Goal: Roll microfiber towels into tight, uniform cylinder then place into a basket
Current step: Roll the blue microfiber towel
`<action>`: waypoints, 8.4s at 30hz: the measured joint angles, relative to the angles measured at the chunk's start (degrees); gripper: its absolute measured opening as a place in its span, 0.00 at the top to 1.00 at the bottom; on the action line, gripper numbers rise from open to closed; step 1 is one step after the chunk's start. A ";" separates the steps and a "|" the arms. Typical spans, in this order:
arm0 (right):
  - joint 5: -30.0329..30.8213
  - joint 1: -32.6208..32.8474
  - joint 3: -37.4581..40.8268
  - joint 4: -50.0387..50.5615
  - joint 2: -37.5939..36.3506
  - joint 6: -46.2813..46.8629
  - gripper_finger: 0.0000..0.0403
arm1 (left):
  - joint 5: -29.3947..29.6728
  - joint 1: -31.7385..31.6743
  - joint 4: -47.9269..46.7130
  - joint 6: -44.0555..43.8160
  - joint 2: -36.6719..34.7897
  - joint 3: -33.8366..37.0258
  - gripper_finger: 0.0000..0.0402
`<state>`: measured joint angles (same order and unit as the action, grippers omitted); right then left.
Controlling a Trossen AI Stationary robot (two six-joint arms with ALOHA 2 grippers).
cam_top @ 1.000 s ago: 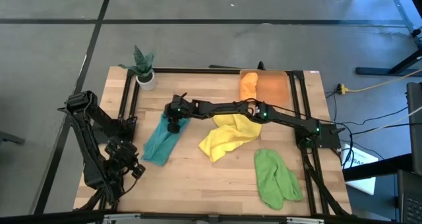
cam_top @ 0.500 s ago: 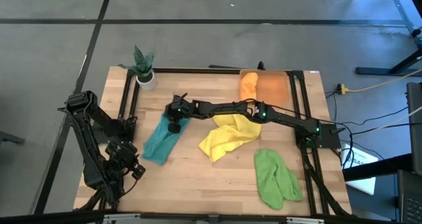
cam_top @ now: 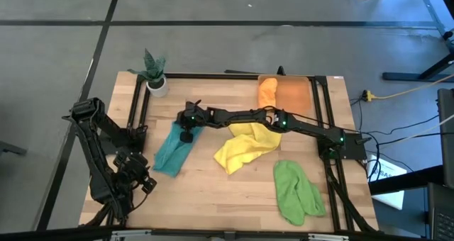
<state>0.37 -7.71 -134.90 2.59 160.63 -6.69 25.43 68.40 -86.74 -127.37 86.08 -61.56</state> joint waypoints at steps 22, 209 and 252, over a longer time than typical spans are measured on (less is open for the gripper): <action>12.46 -0.83 -0.12 8.42 -5.39 0.32 1.00 | 0.00 0.00 2.41 0.04 0.00 0.00 0.84; 6.96 23.04 18.92 34.36 -17.91 -11.57 0.99 | 6.90 -24.80 49.53 75.63 0.11 17.59 0.84; 7.14 22.89 18.96 32.94 -17.85 -11.36 0.99 | 14.23 -19.18 60.28 88.51 9.85 19.28 0.74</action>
<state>7.51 15.18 -115.94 35.53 142.78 -18.04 39.66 49.22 -26.46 -38.86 95.93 -42.28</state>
